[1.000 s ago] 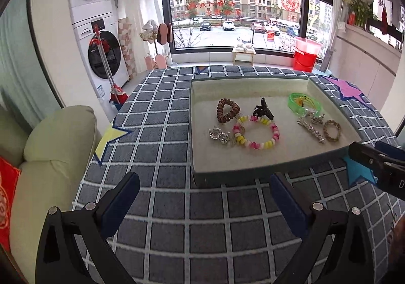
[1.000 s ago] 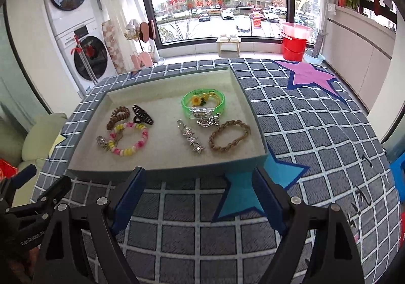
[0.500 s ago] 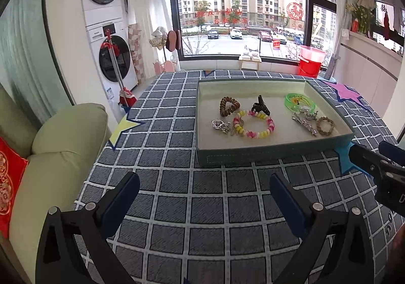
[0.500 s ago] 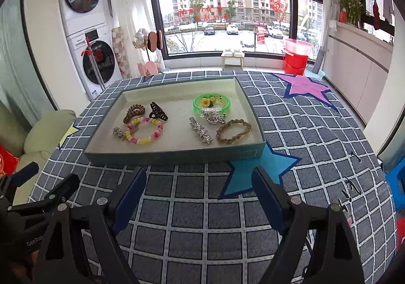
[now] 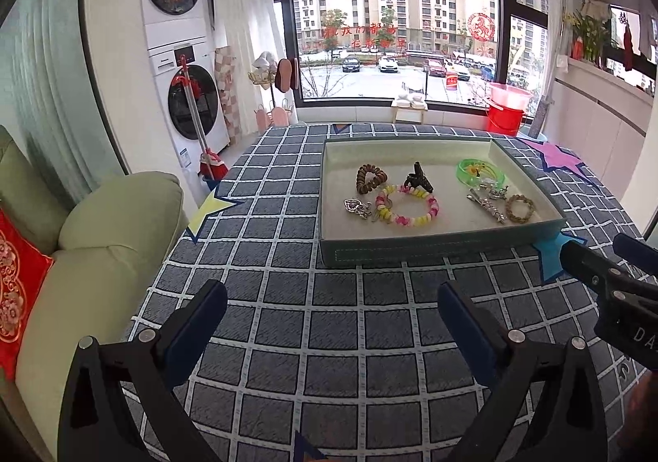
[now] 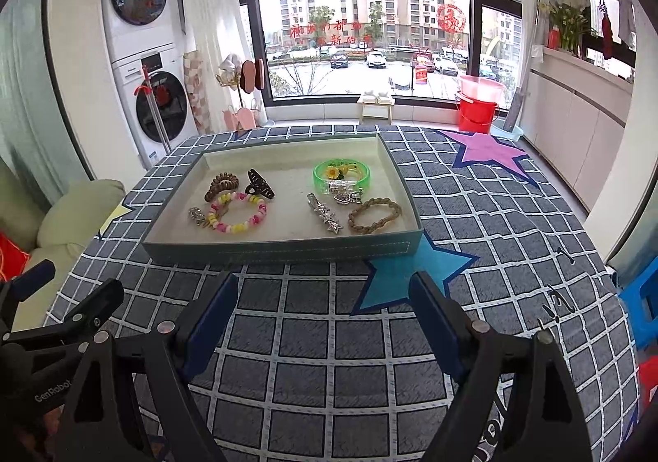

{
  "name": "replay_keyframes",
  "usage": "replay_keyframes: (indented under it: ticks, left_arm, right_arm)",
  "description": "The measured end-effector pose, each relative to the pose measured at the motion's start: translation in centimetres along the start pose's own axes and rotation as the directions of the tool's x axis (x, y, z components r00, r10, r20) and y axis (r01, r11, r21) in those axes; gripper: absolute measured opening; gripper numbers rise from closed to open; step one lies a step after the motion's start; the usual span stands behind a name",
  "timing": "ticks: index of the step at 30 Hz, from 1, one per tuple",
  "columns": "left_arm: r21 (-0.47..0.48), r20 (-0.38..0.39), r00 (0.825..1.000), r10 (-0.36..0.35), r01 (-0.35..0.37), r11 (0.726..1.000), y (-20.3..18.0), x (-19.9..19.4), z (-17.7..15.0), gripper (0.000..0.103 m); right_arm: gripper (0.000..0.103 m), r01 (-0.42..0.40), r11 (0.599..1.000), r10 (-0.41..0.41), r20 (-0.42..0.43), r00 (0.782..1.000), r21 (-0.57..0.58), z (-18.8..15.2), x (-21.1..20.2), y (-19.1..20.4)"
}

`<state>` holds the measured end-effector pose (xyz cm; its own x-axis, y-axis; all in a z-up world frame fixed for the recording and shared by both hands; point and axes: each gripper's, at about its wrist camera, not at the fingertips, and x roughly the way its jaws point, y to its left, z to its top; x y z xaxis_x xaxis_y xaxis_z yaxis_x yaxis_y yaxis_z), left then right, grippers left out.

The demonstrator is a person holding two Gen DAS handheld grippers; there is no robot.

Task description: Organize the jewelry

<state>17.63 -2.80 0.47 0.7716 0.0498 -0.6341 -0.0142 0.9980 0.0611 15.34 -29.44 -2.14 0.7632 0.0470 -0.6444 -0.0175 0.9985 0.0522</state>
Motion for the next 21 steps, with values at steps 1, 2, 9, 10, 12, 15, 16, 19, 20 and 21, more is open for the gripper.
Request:
replay_keyframes:
  ticks: [1, 2, 9, 10, 12, 15, 16, 19, 20, 21]
  left_arm:
    - [-0.001, 0.0, 1.0, -0.001, 0.001, 1.0, -0.02, -0.08, -0.01, 0.103]
    - [0.0, 0.0, 1.0, -0.002, 0.002, 1.0, -0.02, -0.07, 0.01, 0.103]
    - [-0.002, -0.005, 1.0, -0.011, 0.011, 1.0, -0.25, -0.31, -0.17, 0.103]
    - [-0.005, -0.008, 1.0, -0.014, 0.014, 1.0, -0.27, -0.35, -0.17, 0.103]
    - [-0.011, -0.014, 1.0, -0.018, 0.018, 1.0, -0.31, -0.4, -0.22, 0.103]
    - [-0.011, -0.015, 1.0, -0.015, 0.015, 1.0, -0.32, -0.44, -0.28, 0.103]
    - [-0.011, -0.015, 1.0, -0.017, 0.016, 1.0, -0.31, -0.43, -0.29, 0.103]
    - [-0.013, -0.015, 1.0, -0.017, 0.016, 1.0, -0.36, -0.48, -0.32, 0.103]
    - [-0.012, -0.015, 1.0, -0.017, 0.017, 1.0, -0.38, -0.48, -0.32, 0.103]
    - [-0.012, -0.015, 1.0, -0.016, 0.016, 1.0, -0.31, -0.43, -0.3, 0.103]
  right_arm:
    - [0.087, 0.0, 1.0, 0.0, 0.0, 1.0, 0.0, -0.01, -0.03, -0.01]
    - [0.087, 0.0, 1.0, 0.0, 0.001, 1.0, 0.0, -0.02, -0.06, -0.02]
    - [0.087, 0.002, 1.0, -0.002, 0.002, 1.0, -0.002, -0.01, -0.13, -0.02]
    - [0.087, 0.002, 1.0, -0.002, 0.001, 1.0, -0.002, -0.02, -0.12, -0.01]
    - [0.087, 0.001, 1.0, -0.001, 0.001, 1.0, -0.002, -0.03, -0.14, -0.02]
    - [0.087, 0.001, 1.0, -0.001, 0.001, 1.0, -0.002, -0.04, -0.12, 0.01]
    - [0.087, 0.002, 1.0, -0.002, 0.001, 1.0, -0.002, -0.04, -0.12, 0.02]
    - [0.087, 0.002, 1.0, -0.002, 0.002, 1.0, -0.004, -0.02, -0.25, 0.03]
    - [0.087, 0.002, 1.0, -0.002, 0.003, 1.0, -0.004, 0.0, -0.36, 0.02]
    - [0.087, 0.001, 1.0, -0.001, 0.003, 1.0, -0.004, 0.0, -0.37, 0.01]
